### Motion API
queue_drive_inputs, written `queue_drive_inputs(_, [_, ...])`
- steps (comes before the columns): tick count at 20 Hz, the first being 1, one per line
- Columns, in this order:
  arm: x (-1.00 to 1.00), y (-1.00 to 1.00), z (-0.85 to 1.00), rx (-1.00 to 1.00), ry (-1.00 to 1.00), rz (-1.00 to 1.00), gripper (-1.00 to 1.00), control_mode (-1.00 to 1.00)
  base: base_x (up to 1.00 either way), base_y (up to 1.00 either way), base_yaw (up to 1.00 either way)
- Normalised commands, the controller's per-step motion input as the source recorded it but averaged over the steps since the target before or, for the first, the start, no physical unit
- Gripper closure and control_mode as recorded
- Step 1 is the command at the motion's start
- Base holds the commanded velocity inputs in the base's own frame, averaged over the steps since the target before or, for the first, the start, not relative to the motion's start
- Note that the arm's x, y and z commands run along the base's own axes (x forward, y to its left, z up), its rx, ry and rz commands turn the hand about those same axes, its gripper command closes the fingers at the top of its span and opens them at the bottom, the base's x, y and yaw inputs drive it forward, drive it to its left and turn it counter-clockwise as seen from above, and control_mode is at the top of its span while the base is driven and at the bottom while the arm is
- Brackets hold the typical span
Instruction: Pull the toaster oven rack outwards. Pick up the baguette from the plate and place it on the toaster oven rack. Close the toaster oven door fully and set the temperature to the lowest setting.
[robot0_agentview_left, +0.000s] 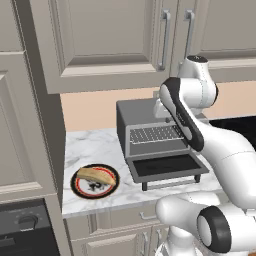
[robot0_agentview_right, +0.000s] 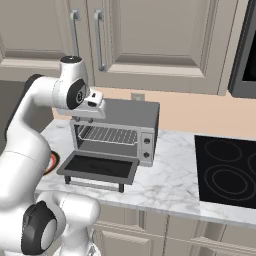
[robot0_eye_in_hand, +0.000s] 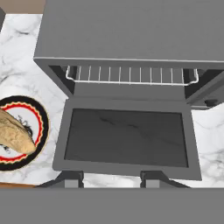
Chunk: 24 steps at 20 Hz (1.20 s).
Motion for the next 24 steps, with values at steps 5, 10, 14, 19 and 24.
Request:
queue_drive_inputs(5, [-0.08, -0.02, 0.00, 0.01, -0.01, -0.01, -1.00, -1.00, 0.00, 0.00, 0.00])
queue_drive_inputs(10, [-0.04, -0.02, -0.25, 0.02, -0.24, -0.02, -1.00, -1.00, 0.00, 0.00, 0.00])
queue_drive_inputs(14, [0.00, 0.00, -0.51, 0.00, -0.24, -0.07, -1.00, -1.00, 0.00, 0.00, 0.00])
queue_drive_inputs(19, [0.00, 0.00, -0.37, 0.00, -0.20, -0.03, -1.00, -1.00, 0.00, 0.00, 0.00])
queue_drive_inputs(24, [0.00, 0.00, -0.49, 0.00, -0.07, -0.02, -1.00, -1.00, 0.00, 0.00, 0.00])
